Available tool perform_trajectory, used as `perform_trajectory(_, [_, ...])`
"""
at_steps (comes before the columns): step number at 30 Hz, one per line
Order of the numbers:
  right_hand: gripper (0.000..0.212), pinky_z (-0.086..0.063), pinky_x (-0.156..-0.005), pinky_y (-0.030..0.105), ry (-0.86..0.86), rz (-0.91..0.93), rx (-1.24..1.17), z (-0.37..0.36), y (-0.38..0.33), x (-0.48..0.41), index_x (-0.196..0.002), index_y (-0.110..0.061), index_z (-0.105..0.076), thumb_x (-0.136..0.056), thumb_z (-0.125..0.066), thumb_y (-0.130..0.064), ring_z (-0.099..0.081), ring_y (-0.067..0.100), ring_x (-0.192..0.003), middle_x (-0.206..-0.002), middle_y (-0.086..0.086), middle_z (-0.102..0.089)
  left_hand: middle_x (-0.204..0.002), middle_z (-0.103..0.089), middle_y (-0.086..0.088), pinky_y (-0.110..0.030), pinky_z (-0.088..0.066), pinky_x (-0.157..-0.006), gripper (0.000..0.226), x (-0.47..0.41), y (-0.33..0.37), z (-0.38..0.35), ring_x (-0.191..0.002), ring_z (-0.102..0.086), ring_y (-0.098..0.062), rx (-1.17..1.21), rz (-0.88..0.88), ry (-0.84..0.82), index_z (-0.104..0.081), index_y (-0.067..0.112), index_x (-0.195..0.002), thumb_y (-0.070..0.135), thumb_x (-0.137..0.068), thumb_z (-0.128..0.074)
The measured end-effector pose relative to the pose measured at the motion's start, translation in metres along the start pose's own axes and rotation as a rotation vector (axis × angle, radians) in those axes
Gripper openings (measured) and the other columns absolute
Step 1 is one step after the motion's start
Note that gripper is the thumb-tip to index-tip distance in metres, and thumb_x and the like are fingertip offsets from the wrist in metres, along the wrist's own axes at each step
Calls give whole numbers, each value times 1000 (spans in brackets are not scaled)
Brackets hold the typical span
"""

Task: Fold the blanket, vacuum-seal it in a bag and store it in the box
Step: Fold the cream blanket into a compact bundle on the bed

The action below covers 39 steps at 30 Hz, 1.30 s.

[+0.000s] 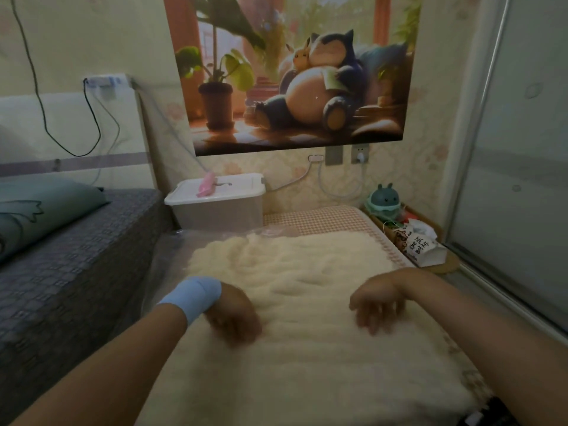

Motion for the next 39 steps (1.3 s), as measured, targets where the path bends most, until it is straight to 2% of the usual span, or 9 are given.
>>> perform_trajectory(4, [17,-51,-80,29,696,281,9,77,-19,-33,-92,-23,-71,-92,-54,-19,-66,19,-94,-101,-4,-69,-104,-67,3,-26,-50,-90,18,-15,14,97,-88,-64,-14,-20,-178,666,-70,24,-98,13,-91,-57])
perform_trajectory(7, [30,-46,-93,27,824,329,49,115,-34,-69,-95,-32,-64,-91,-51,-6,-59,18,-110,-116,-4,-64,-129,-55,0,-29,-41,-100,41,-39,10,149,-116,-54,-22,-129,-88,869,-56,23,-126,5,-89,-55])
perform_trajectory(12, [46,-38,-107,31,848,274,183,156,-47,-134,-135,-22,-55,-94,-49,-3,-49,23,-127,-140,2,-51,-151,-34,-5,-36,-36,-109,75,-102,-18,203,-134,-41,-28,-264,79,826,-25,30,-148,8,-85,-59])
perform_trajectory(17, [76,-21,-120,39,711,166,311,172,-42,-191,-159,-29,-13,-96,-56,-22,-20,29,-149,-165,5,-16,-158,-19,-5,-37,-25,-115,93,-151,-44,197,-142,-28,-27,-358,191,449,4,27,-153,35,-88,-61])
perform_trajectory(21, [92,-26,-119,42,481,96,417,165,-44,-204,-159,-30,-8,-89,-65,-45,-29,32,-146,-163,8,-20,-153,-33,-2,-35,-33,-111,78,-149,-46,193,-137,-37,-25,-368,175,411,-21,26,-151,38,-86,-63])
perform_trajectory(24, [63,-40,-109,40,563,36,558,174,-53,-187,-143,-25,-46,-87,-61,-50,-51,26,-129,-145,5,-51,-143,-46,-3,-32,-42,-102,67,-126,-38,206,-124,-49,-23,-394,199,456,-42,22,-142,37,-81,-65])
perform_trajectory(30, [34,-47,-86,35,1070,67,599,262,-76,-75,-107,-23,-66,-82,-52,-41,-63,25,-105,-114,5,-68,-109,-60,-9,-30,-49,-84,45,-36,-9,296,-97,-57,-24,-408,259,630,-59,10,-117,25,-75,-66])
perform_trajectory(35, [41,-47,-94,45,1382,52,538,314,-88,-39,-126,-17,-51,-87,-60,-28,-56,32,-115,-126,13,-58,-140,-45,-10,-43,-40,-101,65,-9,17,343,-126,-44,-32,-536,253,1191,-37,27,-140,42,-81,-58])
perform_trajectory(39, [63,-46,-100,48,1288,55,464,284,-82,-80,-150,-17,-26,-93,-51,-6,-46,36,-127,-146,18,-36,-156,-16,-6,-49,-25,-113,80,-63,-5,297,-140,-20,-33,-476,194,1191,-8,36,-150,42,-87,-57])
Point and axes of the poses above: each hand's wrist, its own x-axis away from the middle knuckle, its own z-axis out of the back of the hand, y = z × x, the point moved 5 cm from there along -x, towards the middle knuckle
